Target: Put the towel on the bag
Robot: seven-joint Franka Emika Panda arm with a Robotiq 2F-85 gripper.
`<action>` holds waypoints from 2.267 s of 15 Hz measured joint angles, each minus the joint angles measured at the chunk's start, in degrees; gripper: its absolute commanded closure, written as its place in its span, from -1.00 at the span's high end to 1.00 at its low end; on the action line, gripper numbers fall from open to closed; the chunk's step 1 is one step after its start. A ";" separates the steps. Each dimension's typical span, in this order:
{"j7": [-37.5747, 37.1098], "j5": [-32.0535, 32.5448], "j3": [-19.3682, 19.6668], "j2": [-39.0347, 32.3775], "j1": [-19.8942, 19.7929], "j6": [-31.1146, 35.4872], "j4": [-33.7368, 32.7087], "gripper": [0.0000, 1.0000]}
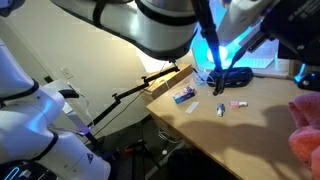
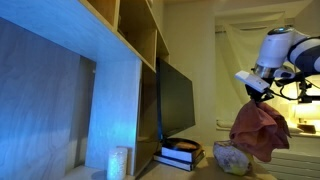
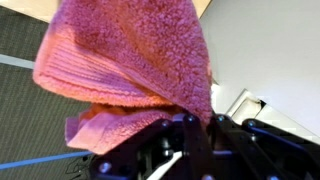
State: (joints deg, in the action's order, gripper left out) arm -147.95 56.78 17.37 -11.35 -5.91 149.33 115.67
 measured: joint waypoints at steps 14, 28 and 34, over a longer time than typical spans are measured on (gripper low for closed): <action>-0.84 1.71 3.90 -2.21 8.18 0.63 -9.69 -0.95; -0.54 3.74 -1.29 -10.46 2.76 1.60 -12.62 -0.95; -0.57 3.83 -0.90 -9.24 1.63 2.37 -13.52 -0.95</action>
State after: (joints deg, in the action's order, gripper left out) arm -148.53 60.61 16.47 -20.58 -4.28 151.70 102.16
